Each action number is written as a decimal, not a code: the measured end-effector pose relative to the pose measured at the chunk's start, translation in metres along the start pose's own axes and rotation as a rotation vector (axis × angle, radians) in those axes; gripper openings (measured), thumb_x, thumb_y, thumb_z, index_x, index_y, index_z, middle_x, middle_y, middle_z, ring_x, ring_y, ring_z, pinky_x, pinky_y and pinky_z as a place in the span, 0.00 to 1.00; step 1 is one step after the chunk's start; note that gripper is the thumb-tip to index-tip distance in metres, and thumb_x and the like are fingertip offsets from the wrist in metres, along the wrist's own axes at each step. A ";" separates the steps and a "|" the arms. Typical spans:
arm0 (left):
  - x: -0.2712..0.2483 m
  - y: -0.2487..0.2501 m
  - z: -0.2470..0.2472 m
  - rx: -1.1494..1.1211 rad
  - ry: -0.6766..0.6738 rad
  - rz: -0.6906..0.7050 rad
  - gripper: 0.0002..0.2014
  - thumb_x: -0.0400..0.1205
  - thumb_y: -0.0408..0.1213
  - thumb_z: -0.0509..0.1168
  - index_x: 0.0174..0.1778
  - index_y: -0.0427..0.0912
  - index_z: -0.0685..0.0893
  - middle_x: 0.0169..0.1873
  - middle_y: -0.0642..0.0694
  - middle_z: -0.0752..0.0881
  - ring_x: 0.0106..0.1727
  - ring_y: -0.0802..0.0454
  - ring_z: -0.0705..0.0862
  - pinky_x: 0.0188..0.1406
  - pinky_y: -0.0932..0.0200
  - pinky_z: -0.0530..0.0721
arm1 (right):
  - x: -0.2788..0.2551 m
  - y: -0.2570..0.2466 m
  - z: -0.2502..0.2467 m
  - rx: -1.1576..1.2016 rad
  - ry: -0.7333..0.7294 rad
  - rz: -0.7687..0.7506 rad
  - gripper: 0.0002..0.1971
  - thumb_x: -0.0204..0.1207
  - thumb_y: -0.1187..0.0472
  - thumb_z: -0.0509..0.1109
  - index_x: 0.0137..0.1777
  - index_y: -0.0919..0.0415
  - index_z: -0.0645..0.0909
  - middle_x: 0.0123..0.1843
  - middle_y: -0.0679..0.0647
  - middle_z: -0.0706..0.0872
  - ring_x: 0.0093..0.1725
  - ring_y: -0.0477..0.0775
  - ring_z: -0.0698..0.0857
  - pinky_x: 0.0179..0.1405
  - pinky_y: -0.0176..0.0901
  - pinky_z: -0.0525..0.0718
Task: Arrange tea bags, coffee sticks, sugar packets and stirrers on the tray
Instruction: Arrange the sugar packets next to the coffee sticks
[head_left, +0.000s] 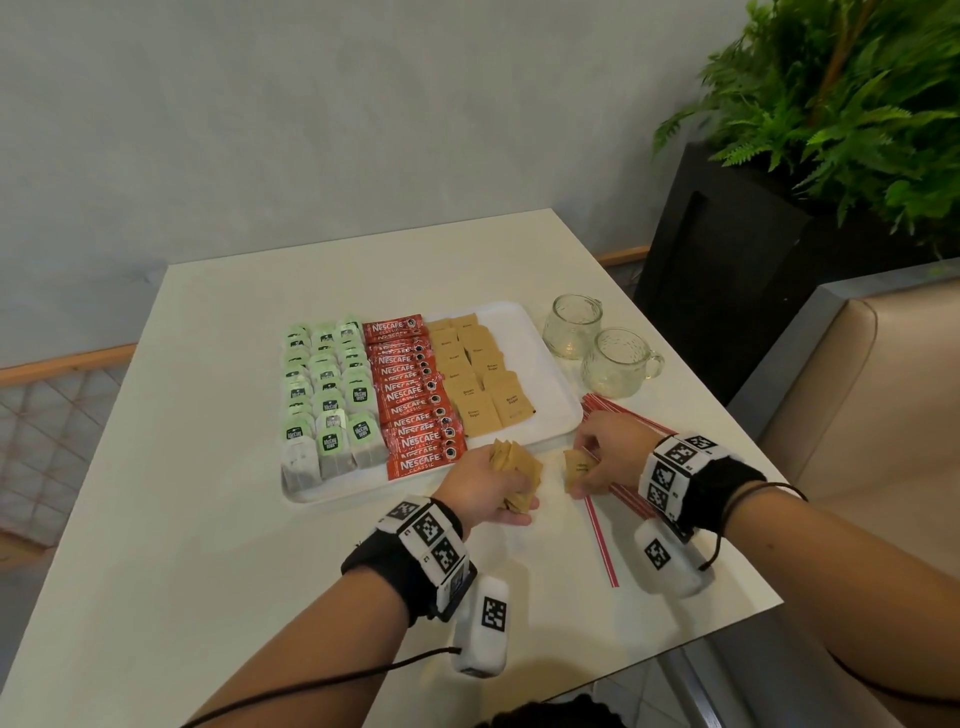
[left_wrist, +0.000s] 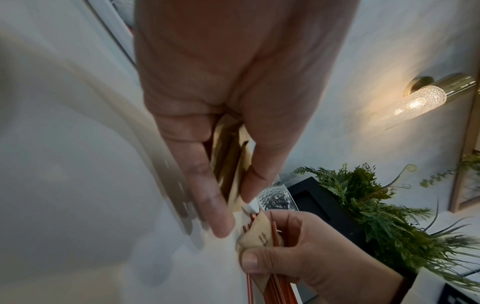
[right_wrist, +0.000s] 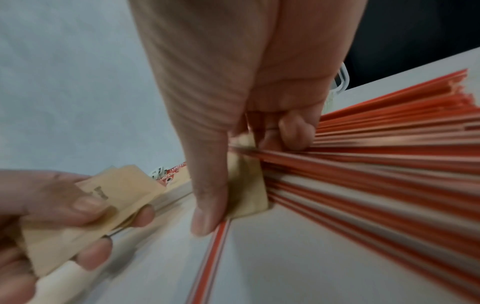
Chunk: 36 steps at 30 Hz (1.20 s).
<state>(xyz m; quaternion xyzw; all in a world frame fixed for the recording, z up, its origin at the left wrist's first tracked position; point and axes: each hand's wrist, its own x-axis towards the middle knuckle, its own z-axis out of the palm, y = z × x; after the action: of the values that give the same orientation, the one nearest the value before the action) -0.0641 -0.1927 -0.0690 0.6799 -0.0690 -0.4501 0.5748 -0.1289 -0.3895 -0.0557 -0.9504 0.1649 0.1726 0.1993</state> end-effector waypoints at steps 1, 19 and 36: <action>0.000 -0.001 0.000 0.007 -0.001 0.009 0.12 0.79 0.23 0.69 0.58 0.33 0.81 0.45 0.38 0.87 0.43 0.44 0.90 0.41 0.50 0.92 | 0.001 0.001 0.002 0.020 0.007 -0.006 0.27 0.58 0.46 0.86 0.52 0.58 0.82 0.50 0.50 0.84 0.49 0.53 0.84 0.48 0.44 0.82; 0.005 0.003 0.020 -0.140 0.132 0.115 0.10 0.80 0.23 0.69 0.54 0.39 0.84 0.47 0.43 0.90 0.46 0.46 0.90 0.40 0.56 0.91 | 0.011 0.001 -0.014 0.677 0.231 -0.176 0.09 0.72 0.62 0.77 0.48 0.61 0.81 0.42 0.56 0.90 0.42 0.55 0.88 0.48 0.48 0.84; 0.002 0.026 0.004 -0.076 0.267 0.197 0.16 0.78 0.27 0.73 0.61 0.40 0.82 0.47 0.42 0.90 0.38 0.50 0.89 0.43 0.51 0.91 | 0.010 -0.015 -0.023 0.560 0.228 -0.281 0.03 0.76 0.57 0.74 0.46 0.53 0.88 0.43 0.48 0.89 0.45 0.50 0.85 0.49 0.42 0.82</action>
<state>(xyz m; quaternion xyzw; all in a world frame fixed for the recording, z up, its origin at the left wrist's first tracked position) -0.0546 -0.2051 -0.0474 0.7014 -0.0410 -0.2994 0.6455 -0.1084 -0.3895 -0.0349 -0.8854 0.0942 -0.0162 0.4548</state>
